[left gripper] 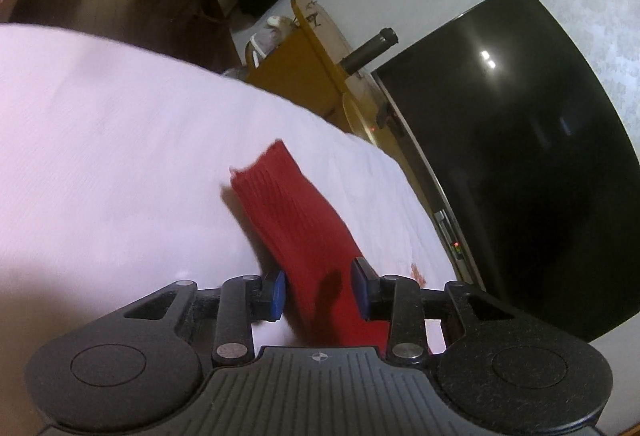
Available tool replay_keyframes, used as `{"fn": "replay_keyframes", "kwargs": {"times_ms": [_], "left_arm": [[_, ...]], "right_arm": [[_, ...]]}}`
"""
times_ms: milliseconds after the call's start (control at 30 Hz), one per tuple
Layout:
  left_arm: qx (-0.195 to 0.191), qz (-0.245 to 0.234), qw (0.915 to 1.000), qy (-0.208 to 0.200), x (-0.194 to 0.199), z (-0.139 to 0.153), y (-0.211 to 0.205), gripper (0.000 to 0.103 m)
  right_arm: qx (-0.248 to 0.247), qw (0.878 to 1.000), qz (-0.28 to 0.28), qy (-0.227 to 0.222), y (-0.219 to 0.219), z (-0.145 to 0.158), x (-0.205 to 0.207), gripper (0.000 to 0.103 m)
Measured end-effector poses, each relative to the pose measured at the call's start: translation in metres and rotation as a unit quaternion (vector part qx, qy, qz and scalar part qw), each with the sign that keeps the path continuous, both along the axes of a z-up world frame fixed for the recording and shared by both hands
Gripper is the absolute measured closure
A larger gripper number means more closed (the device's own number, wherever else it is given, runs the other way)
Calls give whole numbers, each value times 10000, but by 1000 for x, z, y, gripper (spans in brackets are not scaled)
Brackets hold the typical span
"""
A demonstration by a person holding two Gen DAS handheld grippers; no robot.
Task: Fold small clothes
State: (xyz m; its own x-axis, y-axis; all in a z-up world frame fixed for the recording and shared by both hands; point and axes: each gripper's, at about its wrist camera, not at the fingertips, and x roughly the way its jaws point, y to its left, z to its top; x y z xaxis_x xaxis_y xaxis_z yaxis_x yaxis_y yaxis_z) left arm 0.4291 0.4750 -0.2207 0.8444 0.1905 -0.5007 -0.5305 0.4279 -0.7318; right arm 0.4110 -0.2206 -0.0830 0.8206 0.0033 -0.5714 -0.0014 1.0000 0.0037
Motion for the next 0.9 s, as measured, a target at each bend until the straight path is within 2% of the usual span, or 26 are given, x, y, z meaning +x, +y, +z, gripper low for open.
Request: {"fn": "replay_keyframes", "kwargs": {"times_ms": [33,67,100,133,200,300,433,533,633,733,900], "left_arm": [[51,41,10000,8,0,-1,2,72],[94,118,9998,89,0,0,3,88],[160,205,9993,278,2,1,4,96],[181,216,9990,341,5,2,4,98],[288,157,9994,100,9,16,-1,98],[753,-158,9965,-313,30,51,-27,98],[1294,-944,9840,-776,76,103,-91,98],[1689,-1785,9648,-938,111,129,-162,98],[2154,-2751,9317,-997,135,137,-253,98],[2443,-3519,8987,-935,147,127,-336,98],[2371,-4353,8671,-497,161,90,-437,98]], "right_arm": [[-12,10000,-10,-14,1,1,-2,61],[-25,10000,-11,-27,1,2,-3,60],[-39,10000,-9,-33,1,3,-3,60],[-51,10000,-15,-34,0,3,-4,60],[-47,10000,-47,-22,-2,3,-3,60],[40,9999,-140,-37,-10,2,-5,60],[247,9992,-305,-3,-23,-3,-11,60],[335,9986,-419,-9,-32,-5,-17,60],[461,9971,-598,-18,-48,-7,-24,60],[608,9942,-888,0,-68,-9,-29,60],[914,9852,-1446,10,-105,-11,-35,60]]}}
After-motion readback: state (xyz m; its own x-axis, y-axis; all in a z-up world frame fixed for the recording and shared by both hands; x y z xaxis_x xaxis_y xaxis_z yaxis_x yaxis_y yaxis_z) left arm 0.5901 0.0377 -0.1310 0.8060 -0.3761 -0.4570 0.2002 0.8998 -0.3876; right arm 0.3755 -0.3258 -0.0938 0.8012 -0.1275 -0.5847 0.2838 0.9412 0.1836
